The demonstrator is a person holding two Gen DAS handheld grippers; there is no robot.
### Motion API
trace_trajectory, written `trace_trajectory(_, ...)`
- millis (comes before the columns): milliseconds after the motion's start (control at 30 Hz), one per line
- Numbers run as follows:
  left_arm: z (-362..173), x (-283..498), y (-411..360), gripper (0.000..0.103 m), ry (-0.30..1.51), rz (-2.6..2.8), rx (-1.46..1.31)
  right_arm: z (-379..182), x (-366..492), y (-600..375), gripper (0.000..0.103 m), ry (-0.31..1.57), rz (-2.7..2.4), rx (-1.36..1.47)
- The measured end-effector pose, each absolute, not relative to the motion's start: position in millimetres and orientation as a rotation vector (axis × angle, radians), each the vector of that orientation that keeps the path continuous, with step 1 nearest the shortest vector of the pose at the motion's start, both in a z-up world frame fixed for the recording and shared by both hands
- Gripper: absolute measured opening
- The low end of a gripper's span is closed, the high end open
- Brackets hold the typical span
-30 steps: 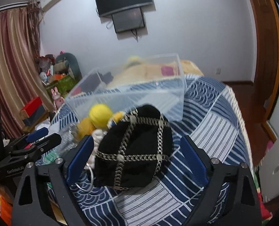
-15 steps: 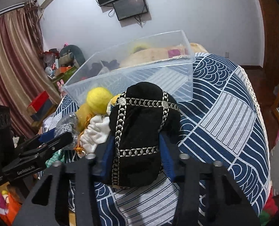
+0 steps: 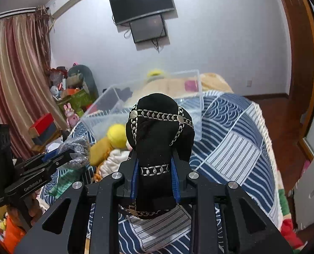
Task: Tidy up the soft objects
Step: 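Lower the grey bag and black bag into the clear box and release both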
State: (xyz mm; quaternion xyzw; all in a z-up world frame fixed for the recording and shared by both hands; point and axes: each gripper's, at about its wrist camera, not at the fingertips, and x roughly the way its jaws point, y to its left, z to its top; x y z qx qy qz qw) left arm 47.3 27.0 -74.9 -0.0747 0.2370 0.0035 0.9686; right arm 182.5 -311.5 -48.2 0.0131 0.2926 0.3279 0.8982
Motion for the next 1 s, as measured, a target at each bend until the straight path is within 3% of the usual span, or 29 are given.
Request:
trace_trajectory(567,-9,82,36,0.036,0.376,0.013,-0.145,15,196,-301,0.023,0.415,0.623,0.007)
trace_trajectory(1000,-12,166,37,0.036,0.489,0.037,-0.115,16,255,-255,0.023,0.44,0.565,-0.051)
